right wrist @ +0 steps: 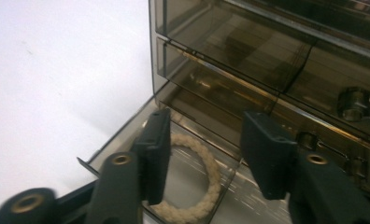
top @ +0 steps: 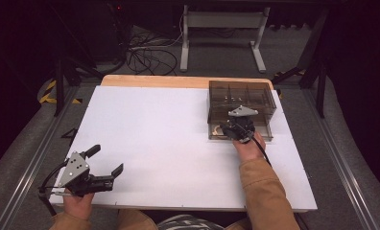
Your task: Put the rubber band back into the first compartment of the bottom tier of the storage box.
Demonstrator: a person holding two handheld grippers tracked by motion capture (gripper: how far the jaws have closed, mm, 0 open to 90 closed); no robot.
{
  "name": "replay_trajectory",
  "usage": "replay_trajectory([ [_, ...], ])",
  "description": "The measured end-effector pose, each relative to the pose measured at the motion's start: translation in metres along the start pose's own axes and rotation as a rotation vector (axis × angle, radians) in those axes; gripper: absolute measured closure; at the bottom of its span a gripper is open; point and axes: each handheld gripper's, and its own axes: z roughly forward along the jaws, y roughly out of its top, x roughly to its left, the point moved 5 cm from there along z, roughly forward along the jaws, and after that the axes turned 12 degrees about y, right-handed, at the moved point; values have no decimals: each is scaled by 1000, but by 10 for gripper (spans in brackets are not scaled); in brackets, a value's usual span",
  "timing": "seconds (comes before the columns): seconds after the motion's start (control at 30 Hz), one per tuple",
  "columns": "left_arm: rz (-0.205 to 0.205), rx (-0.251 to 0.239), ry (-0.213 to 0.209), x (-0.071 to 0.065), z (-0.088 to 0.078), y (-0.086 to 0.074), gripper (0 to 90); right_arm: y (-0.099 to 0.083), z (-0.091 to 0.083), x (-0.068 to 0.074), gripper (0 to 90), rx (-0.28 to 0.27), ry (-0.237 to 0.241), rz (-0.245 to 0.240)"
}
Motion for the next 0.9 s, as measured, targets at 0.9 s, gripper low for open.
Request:
replay_trajectory([
  [0.9,2,-1,-3,0,1,1,22,42,-51,39,209,-204,122,-122],
])
